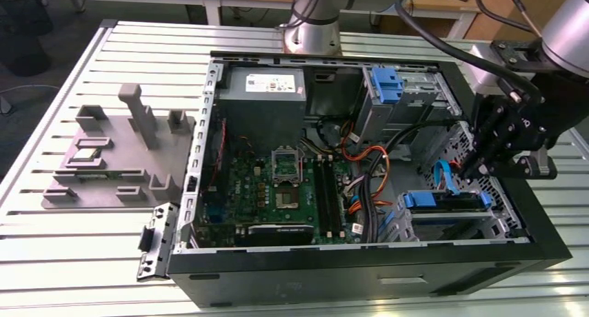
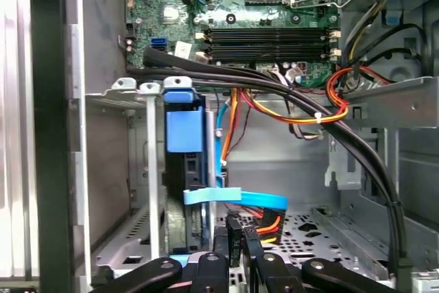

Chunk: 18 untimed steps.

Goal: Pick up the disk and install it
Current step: 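Insert the second disk wire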

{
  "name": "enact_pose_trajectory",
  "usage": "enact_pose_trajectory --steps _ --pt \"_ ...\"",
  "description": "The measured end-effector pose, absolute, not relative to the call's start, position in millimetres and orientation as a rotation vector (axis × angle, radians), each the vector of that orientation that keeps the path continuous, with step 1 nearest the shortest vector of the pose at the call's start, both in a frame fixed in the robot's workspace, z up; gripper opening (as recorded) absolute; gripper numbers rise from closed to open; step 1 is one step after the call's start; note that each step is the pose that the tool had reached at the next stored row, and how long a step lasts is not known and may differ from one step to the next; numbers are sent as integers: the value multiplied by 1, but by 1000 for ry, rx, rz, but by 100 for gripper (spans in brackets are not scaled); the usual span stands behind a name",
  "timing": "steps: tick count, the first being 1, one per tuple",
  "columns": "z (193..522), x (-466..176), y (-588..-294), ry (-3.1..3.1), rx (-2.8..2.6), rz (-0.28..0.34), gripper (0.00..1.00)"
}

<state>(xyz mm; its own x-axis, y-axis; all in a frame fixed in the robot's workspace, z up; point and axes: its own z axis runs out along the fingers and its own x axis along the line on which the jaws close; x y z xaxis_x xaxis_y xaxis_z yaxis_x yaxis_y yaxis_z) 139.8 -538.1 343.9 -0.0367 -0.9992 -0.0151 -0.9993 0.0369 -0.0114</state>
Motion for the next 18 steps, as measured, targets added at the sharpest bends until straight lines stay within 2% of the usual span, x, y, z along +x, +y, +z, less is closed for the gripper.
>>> enact_pose_trajectory --steps 6,18 --pt "344 140 -548 2255 -2165 -1 23" --pt "344 140 -549 2255 -2165 -2 22"
